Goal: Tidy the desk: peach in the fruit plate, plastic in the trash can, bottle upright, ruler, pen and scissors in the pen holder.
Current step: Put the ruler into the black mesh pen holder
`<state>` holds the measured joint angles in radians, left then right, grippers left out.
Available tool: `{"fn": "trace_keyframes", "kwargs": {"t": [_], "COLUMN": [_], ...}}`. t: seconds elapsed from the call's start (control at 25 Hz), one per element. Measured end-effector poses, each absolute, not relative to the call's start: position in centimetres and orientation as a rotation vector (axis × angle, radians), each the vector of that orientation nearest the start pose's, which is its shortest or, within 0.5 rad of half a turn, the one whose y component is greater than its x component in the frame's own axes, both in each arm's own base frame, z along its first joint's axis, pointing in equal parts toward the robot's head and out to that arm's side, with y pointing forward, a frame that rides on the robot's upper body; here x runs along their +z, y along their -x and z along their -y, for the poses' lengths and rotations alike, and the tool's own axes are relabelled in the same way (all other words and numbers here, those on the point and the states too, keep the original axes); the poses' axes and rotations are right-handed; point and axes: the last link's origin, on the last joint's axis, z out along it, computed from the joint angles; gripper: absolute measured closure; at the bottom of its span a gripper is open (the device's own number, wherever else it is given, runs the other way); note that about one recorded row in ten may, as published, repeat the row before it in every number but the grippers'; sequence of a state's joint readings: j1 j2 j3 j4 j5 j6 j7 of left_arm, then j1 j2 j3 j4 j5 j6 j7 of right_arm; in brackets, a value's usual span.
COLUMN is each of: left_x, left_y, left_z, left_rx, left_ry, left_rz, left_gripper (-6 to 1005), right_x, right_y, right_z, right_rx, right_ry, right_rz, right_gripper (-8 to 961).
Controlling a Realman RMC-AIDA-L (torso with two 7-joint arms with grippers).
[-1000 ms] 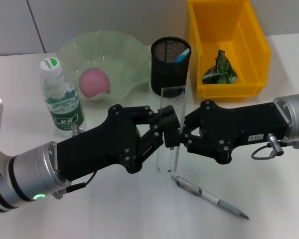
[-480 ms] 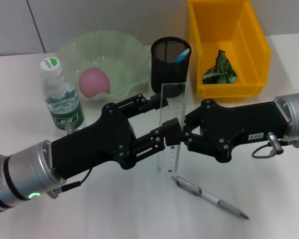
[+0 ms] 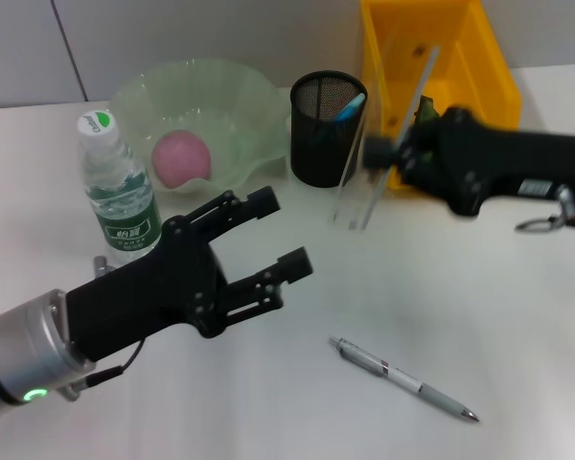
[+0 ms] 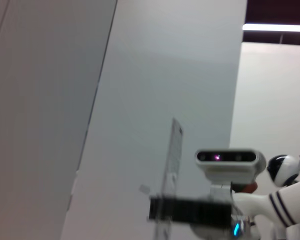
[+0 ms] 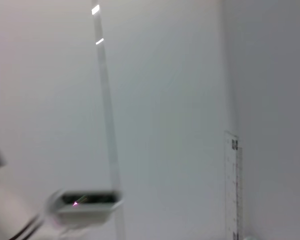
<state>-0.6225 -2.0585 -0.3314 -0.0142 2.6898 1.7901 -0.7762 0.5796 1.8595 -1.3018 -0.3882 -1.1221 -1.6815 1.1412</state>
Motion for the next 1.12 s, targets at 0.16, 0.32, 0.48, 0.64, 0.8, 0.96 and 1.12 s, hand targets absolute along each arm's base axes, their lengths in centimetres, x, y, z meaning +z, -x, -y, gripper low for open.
{"fn": "trace_keyframes", "kwargs": {"t": [0.16,0.32,0.48,0.64,0.8,0.96,1.12], "left_x": [-5.0,-4.9,-5.0,-5.2,-5.4,-5.5,-5.7], "left_y": [22.5,24.3,25.4,26.4,27.4,28.4,28.8], "left_z": [-27.4,-27.2,-27.2,-27.1,-27.1,-27.2,-27.3], "left_rx": [-1.425,-1.316,-1.229,-1.161,-1.081,-1.004,-0.963], "left_ry": [2.560,2.556,2.552,2.537,2.526,2.514,2.508], "left_rz": [0.373,0.402,0.424,0.424,0.437,0.456,0.457], "left_gripper": [227,213,214,215,216,217,218], "right_x": [4.9,4.8,4.1,3.4,2.5,1.3,0.2], "right_y": [-22.5,-22.3,-21.3,-20.4,-19.9,-19.3,-18.9], "right_z": [-35.3,-37.4,-39.8,-41.8,-43.4,-44.7,-45.4], "right_rx": [1.219,1.181,1.111,1.041,0.964,0.863,0.794], "right_ry": [2.543,2.433,2.390,2.342,2.293,2.273,2.250], "right_rz": [-0.326,-0.429,-0.504,-0.557,-0.590,-0.594,-0.586], "right_gripper": [941,940,939,938,937,936,935]}}
